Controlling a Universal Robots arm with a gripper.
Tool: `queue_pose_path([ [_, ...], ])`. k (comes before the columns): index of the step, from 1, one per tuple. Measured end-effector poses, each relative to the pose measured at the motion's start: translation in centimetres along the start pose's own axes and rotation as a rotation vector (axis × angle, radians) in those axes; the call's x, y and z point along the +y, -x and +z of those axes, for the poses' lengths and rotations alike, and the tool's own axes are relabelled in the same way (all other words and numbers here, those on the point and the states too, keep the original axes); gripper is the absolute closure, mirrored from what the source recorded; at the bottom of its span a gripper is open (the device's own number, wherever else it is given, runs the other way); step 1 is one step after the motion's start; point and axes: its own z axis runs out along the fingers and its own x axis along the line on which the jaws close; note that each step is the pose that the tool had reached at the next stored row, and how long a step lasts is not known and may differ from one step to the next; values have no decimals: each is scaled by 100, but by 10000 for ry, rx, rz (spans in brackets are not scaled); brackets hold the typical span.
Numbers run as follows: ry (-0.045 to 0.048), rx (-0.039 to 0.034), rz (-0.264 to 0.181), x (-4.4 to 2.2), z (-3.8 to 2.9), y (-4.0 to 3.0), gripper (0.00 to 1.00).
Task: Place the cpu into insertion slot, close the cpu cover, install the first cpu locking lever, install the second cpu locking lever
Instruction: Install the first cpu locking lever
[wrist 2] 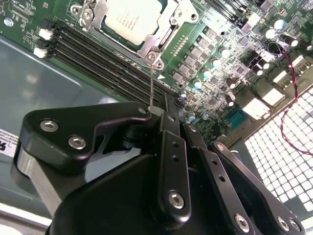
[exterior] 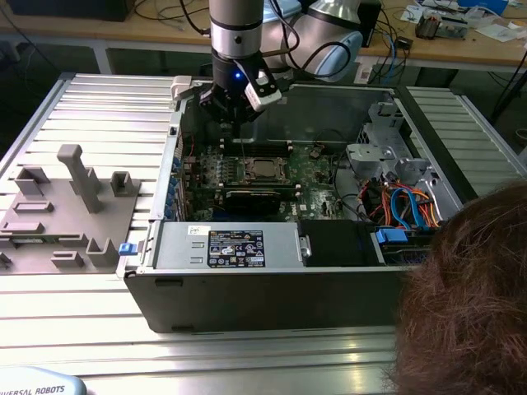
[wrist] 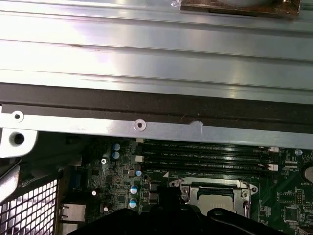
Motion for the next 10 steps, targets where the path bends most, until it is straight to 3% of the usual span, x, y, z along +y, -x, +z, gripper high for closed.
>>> queue_pose_path([
  [10, 0, 0, -1, -3, 9, 30, 89],
])
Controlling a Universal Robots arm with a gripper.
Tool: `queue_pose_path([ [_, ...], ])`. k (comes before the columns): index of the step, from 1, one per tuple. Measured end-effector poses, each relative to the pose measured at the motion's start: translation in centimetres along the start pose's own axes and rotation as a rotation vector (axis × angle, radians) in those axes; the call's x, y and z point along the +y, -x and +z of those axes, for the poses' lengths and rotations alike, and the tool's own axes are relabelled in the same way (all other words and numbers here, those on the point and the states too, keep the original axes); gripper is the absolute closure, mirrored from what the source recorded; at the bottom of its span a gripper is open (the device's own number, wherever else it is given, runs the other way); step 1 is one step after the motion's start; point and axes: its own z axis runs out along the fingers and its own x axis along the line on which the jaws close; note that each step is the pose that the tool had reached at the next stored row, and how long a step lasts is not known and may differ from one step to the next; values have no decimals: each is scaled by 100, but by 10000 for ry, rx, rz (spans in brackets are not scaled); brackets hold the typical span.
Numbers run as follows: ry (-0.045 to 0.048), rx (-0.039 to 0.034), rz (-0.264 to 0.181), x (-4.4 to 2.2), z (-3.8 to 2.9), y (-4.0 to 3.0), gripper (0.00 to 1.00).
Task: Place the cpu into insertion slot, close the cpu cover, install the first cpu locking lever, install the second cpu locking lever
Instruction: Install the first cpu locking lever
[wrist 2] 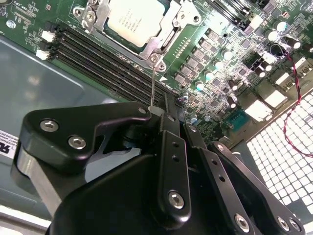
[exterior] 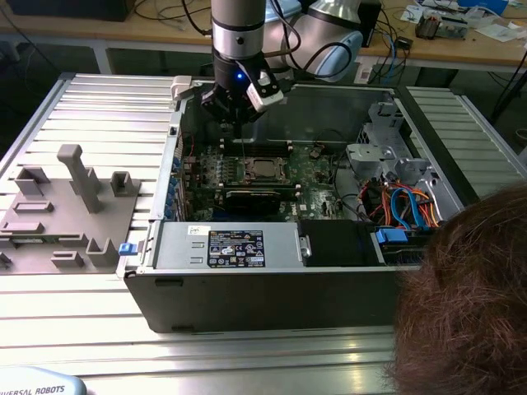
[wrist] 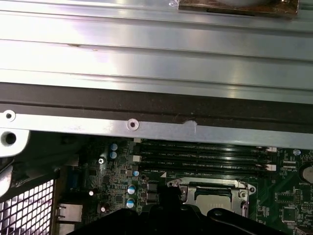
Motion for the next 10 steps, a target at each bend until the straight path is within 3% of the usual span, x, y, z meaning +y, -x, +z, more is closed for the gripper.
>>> queue_pose_path([
  [10, -1, 0, 1, -3, 10, 30, 89],
])
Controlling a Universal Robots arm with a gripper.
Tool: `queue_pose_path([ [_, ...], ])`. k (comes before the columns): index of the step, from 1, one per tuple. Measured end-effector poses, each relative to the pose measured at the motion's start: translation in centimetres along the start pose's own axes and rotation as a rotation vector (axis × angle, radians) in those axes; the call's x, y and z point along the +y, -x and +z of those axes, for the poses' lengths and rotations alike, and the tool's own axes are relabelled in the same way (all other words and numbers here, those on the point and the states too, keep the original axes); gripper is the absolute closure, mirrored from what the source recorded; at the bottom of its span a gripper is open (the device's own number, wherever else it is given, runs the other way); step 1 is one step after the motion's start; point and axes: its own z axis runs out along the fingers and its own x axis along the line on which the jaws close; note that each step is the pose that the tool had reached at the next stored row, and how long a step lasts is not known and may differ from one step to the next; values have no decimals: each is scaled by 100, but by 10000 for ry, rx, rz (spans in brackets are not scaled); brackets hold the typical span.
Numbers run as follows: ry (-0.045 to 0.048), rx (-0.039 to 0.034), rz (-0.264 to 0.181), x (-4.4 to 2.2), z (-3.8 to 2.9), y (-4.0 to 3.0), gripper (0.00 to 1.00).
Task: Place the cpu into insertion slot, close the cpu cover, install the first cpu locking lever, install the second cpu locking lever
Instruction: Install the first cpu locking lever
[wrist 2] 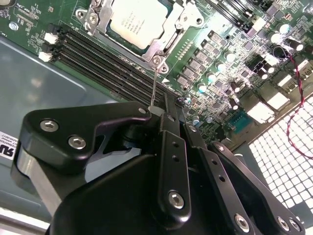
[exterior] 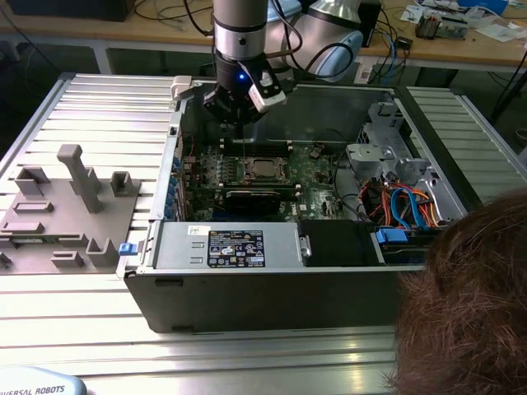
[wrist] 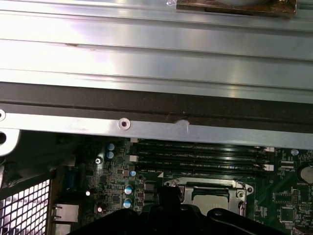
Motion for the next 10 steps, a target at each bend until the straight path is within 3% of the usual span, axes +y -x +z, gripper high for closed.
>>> queue_pose_path([
  [10, 0, 0, 0, -3, 6, 35, 89],
])
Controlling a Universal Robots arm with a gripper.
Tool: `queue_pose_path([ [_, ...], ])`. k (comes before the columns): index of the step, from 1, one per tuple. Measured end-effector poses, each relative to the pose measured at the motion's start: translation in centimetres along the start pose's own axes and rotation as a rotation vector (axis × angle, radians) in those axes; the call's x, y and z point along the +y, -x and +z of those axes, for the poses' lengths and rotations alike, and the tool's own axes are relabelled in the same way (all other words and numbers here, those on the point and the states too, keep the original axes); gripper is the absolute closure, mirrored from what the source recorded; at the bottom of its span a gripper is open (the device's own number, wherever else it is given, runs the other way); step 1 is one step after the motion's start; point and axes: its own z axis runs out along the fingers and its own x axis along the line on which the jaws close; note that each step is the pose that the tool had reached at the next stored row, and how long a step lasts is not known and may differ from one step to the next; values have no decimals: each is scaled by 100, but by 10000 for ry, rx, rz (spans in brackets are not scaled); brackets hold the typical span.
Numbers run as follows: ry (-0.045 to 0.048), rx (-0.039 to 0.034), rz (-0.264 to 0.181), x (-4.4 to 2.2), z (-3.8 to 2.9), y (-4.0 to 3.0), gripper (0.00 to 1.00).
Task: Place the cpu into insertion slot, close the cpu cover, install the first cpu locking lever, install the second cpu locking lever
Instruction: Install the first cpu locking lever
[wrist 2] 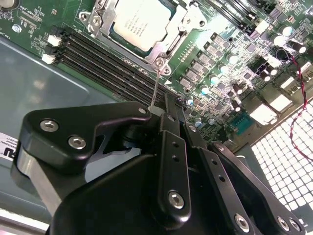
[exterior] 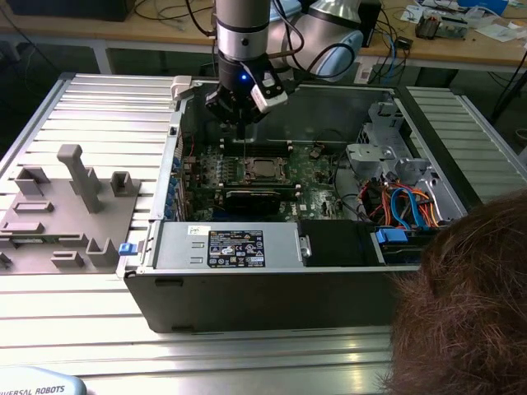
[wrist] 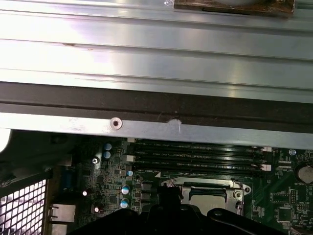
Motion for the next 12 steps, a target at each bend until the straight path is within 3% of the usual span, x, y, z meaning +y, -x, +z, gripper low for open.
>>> queue_pose_path([
  [12, 1, 0, 0, -3, 9, 42, 89],
])
